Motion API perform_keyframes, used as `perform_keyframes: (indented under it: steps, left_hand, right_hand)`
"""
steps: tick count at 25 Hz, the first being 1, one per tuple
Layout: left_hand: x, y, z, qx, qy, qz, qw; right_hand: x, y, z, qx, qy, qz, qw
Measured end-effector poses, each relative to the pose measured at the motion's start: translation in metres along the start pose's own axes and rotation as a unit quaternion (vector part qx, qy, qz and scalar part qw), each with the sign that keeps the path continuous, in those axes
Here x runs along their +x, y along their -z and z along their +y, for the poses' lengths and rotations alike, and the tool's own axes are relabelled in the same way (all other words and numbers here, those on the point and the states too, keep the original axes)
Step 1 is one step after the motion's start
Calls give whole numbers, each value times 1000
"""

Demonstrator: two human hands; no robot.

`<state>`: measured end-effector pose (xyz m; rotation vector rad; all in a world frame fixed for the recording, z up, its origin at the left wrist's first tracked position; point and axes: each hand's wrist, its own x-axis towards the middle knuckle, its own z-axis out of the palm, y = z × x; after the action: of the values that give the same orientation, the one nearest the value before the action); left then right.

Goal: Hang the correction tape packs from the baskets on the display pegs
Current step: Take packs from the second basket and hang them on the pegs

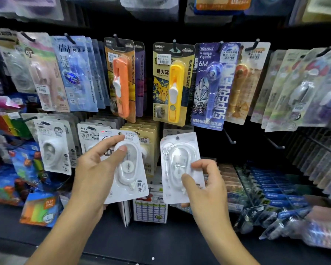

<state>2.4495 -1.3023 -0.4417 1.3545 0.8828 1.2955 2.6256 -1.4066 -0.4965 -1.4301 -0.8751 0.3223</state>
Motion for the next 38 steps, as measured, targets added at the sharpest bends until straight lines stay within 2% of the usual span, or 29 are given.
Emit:
perform_keyframes:
  steps: [2,4,6,7,8,9,10,11,12,13,15,17,19,21,23,27,30,33,35,36,37,38]
  left_hand:
    - [0,-1,0,16,-35,-14,999]
    - [1,-3,-3,19,-58,-17,998]
    - [2,-5,-7,7,-66,-21,998]
    - [2,-6,-9,-2,-69,-25,997]
    - [3,-7,-11,-12,-73,-37,997]
    - [4,-11,-12,-22,-76,-60,995]
    - [4,-16,-14,-25,-82,-89,992]
    - [2,-22,-16,-19,-91,-125,988]
    - [0,-30,-19,-3,-101,-162,982]
    - [-1,-36,-23,15,-111,-194,975]
    - [-2,-44,-30,68,-130,-216,965]
    - [4,-43,-38,209,-162,-183,947]
    - [13,-40,-47,414,-182,-152,879]
    - [17,-41,-48,507,-174,-145,832]
    - [20,-43,-49,519,-168,-148,825]
    - [21,-42,-53,512,-160,-166,827]
    - [18,-43,-55,543,-158,-154,810]
    - [-2,-50,-52,540,-184,-120,813]
    - [-25,-61,-60,534,-183,-191,803]
    - [-39,-70,-70,544,-166,-266,778]
    - [-57,-77,-83,565,-141,-360,729]
    - [-74,-83,-98,583,-114,-458,662]
  right_hand:
    - [-2,-3,2,33,-1,21,999]
    - [6,-6,3,70,-59,16,996]
    - [14,-5,3,-58,-92,-40,993]
    - [14,-5,-1,-121,-80,-59,988]
    - [13,-5,-1,-129,-45,-70,988]
    - [11,-6,-1,-67,-14,-94,993]
    - [8,-8,-5,42,-8,-138,989]
    - [4,-12,-8,153,-16,-182,971]
    - [4,-15,-8,231,-24,-191,954]
    - [6,-17,-9,261,-30,-172,949]
    - [9,-15,-12,229,-31,-105,967]
    - [11,-8,-11,156,-23,-47,986]
    - [12,0,-8,57,13,-24,998]
    - [14,3,-8,-47,72,-23,996]
    - [15,-3,-10,-98,100,-15,990]
    - [25,-12,-6,-146,51,24,988]
    - [50,-16,1,-207,-9,-40,978]
    - [52,4,11,-222,-35,-79,971]
    - [27,31,43,-199,-74,-116,970]
    - [6,46,66,-179,-137,-151,962]
    - [-19,63,91,-183,-217,-194,939]
    - [-44,81,114,-222,-290,-253,896]
